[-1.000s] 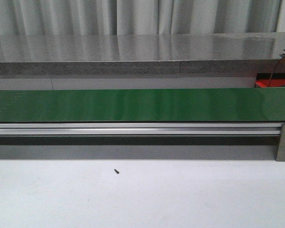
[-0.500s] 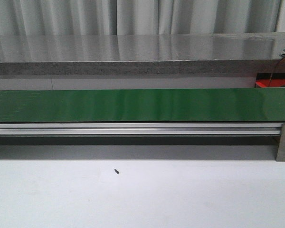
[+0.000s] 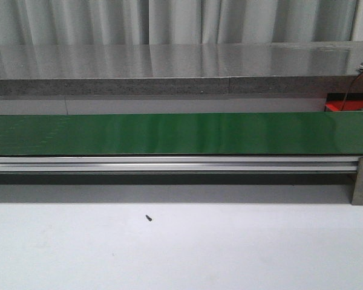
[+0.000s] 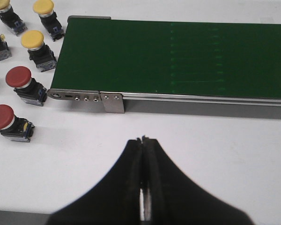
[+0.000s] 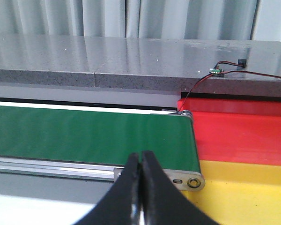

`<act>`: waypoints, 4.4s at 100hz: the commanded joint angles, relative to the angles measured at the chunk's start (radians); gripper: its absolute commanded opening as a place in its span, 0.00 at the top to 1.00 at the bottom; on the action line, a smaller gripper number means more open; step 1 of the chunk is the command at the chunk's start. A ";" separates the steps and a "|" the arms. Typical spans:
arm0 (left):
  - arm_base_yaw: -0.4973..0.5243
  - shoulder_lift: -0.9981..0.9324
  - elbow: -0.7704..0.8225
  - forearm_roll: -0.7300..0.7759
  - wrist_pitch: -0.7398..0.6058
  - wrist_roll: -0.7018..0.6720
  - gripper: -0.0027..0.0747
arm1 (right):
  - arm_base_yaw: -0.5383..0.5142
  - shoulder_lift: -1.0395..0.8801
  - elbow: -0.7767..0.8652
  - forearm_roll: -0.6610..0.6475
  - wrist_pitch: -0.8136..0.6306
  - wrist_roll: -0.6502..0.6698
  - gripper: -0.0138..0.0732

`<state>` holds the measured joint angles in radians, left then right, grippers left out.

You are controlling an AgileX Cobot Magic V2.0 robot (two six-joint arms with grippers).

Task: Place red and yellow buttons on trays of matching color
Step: 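Move the left gripper down over a red push-button on the table, then close the left gripper around the red push-button's body, then carry the red button onto the belt's near end and open left gripper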

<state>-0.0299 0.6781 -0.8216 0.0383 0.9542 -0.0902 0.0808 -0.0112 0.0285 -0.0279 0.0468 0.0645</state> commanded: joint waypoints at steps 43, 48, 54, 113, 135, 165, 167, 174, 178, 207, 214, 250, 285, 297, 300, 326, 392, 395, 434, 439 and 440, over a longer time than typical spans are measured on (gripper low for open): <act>-0.007 0.026 -0.035 -0.058 -0.037 -0.010 0.19 | 0.000 0.006 -0.018 0.000 -0.082 -0.002 0.92; -0.007 0.026 -0.035 -0.054 -0.035 -0.010 0.07 | 0.000 0.006 -0.018 0.000 -0.082 -0.002 0.92; -0.007 0.026 -0.035 -0.050 -0.029 -0.018 0.06 | 0.000 0.006 -0.018 0.000 -0.082 -0.002 0.92; 0.212 0.301 -0.173 0.178 0.042 -0.163 0.14 | 0.000 0.006 -0.018 0.000 -0.082 -0.002 0.92; 0.396 0.441 -0.200 0.003 -0.013 -0.039 0.14 | 0.000 0.006 -0.018 0.000 -0.082 -0.002 0.92; 0.519 0.655 -0.234 -0.009 -0.039 -0.021 0.14 | 0.000 0.006 -0.018 0.000 -0.082 -0.002 0.92; 0.523 0.671 -0.241 -0.009 -0.036 -0.021 0.14 | 0.000 0.006 -0.018 0.000 -0.082 -0.002 0.92; 0.537 0.720 -0.265 -0.009 -0.036 -0.021 0.14 | 0.000 0.006 -0.018 0.000 -0.082 -0.002 0.92; 0.549 0.742 -0.279 -0.009 -0.034 -0.021 0.14 | 0.000 0.006 -0.018 0.000 -0.082 -0.002 0.92; 0.572 0.857 -0.378 -0.009 -0.009 -0.013 0.14 | 0.000 0.006 -0.018 0.000 -0.082 -0.002 0.92; 0.572 0.876 -0.391 -0.009 -0.009 -0.013 0.14 | 0.000 0.006 -0.018 0.000 -0.082 -0.002 0.92; 0.574 0.988 -0.449 -0.011 -0.004 -0.013 0.14 | 0.000 0.006 -0.018 0.000 -0.082 -0.002 0.92; 0.602 1.068 -0.455 -0.033 -0.038 -0.001 0.14 | 0.000 0.006 -0.018 0.000 -0.082 -0.002 0.92; 0.616 1.085 -0.455 -0.038 -0.040 0.009 0.14 | 0.000 0.006 -0.018 0.000 -0.082 -0.002 0.92; 0.620 1.090 -0.455 -0.038 -0.042 0.014 0.14 | 0.000 0.006 -0.018 0.000 -0.082 -0.002 0.92; 0.623 1.111 -0.455 -0.046 -0.066 0.031 0.14 | 0.000 0.006 -0.018 0.000 -0.082 -0.002 0.92; 0.623 1.072 -0.455 -0.046 -0.029 0.031 0.87 | 0.000 0.006 -0.018 0.000 -0.082 -0.002 0.92; 0.623 1.060 -0.455 -0.046 -0.027 0.031 0.88 | 0.000 0.006 -0.018 0.000 -0.082 -0.002 0.92; 0.616 0.822 -0.455 -0.198 0.025 0.150 0.88 | 0.000 0.006 -0.018 0.000 -0.082 -0.002 0.92; 0.603 0.809 -0.460 -0.230 0.027 0.185 0.88 | 0.000 0.006 -0.018 0.000 -0.082 -0.002 0.92; 0.598 0.809 -0.462 -0.233 0.027 0.190 0.88 | 0.000 0.006 -0.018 0.000 -0.082 -0.002 0.92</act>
<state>0.5894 1.5487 -1.2463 -0.1184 0.9974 0.0426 0.0808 -0.0112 0.0285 -0.0279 0.0468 0.0645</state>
